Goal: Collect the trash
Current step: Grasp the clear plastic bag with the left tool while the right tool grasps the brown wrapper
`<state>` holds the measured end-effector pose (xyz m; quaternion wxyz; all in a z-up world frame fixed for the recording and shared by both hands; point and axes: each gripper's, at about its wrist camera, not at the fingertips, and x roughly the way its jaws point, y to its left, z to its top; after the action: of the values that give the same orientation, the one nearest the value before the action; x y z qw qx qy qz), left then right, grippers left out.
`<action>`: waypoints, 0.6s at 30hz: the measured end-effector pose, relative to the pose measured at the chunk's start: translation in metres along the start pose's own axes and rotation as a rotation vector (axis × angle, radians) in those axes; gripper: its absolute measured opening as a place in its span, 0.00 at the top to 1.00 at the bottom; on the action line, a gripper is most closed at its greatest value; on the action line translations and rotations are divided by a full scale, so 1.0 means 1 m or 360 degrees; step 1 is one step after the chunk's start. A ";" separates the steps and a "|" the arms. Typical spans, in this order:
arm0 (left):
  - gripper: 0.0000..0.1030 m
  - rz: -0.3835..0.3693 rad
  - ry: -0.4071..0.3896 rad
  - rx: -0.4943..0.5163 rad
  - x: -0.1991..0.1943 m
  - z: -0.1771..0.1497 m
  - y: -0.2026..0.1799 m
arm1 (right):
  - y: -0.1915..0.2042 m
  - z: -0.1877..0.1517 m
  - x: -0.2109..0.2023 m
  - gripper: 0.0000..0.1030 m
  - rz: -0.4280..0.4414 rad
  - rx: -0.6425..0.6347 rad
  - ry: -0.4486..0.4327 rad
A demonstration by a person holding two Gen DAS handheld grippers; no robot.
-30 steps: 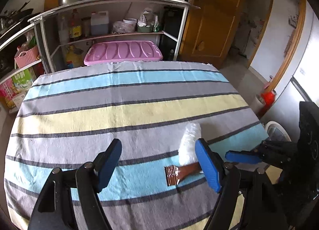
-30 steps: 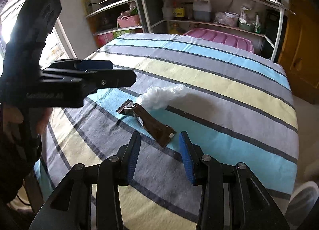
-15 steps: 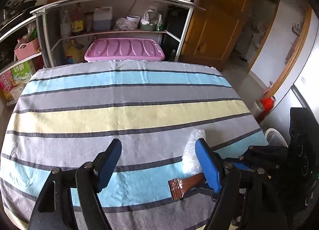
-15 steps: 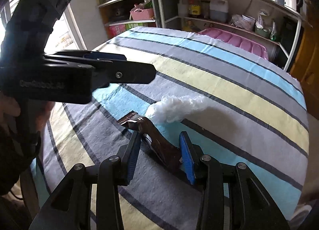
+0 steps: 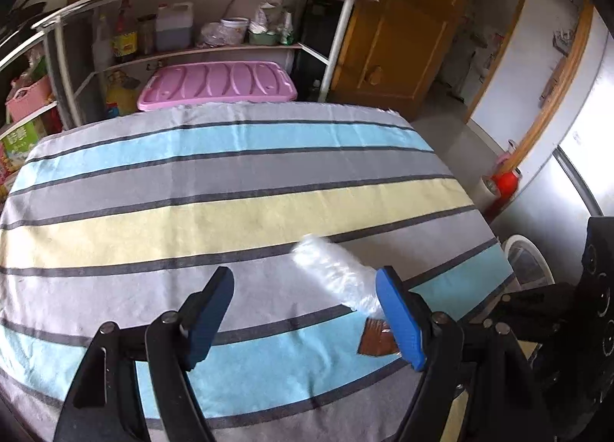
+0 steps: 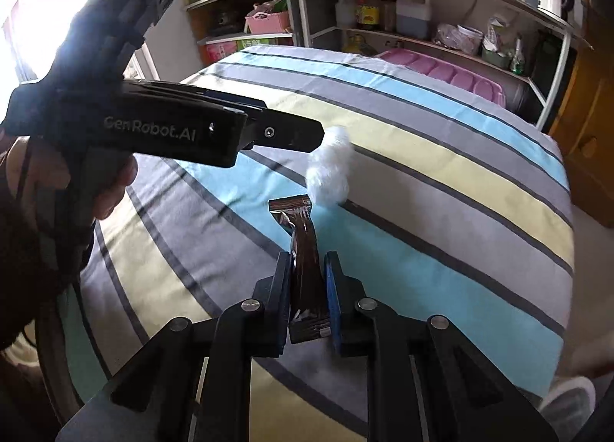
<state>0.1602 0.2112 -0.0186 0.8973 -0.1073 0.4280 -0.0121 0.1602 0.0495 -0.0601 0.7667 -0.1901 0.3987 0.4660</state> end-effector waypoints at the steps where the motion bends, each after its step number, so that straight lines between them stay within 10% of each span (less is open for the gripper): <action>1: 0.24 -0.0006 0.0011 -0.0001 0.003 0.000 -0.003 | -0.004 -0.002 -0.002 0.83 0.0000 0.0022 0.0000; 18: 0.33 0.0094 0.0046 -0.0029 0.029 0.003 -0.023 | -0.030 -0.011 -0.015 0.83 -0.0132 0.0187 -0.0026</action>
<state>0.1828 0.1864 -0.0345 0.8900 -0.1025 0.4440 0.0167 0.1779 0.0184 -0.0575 0.7984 -0.1574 0.4108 0.4112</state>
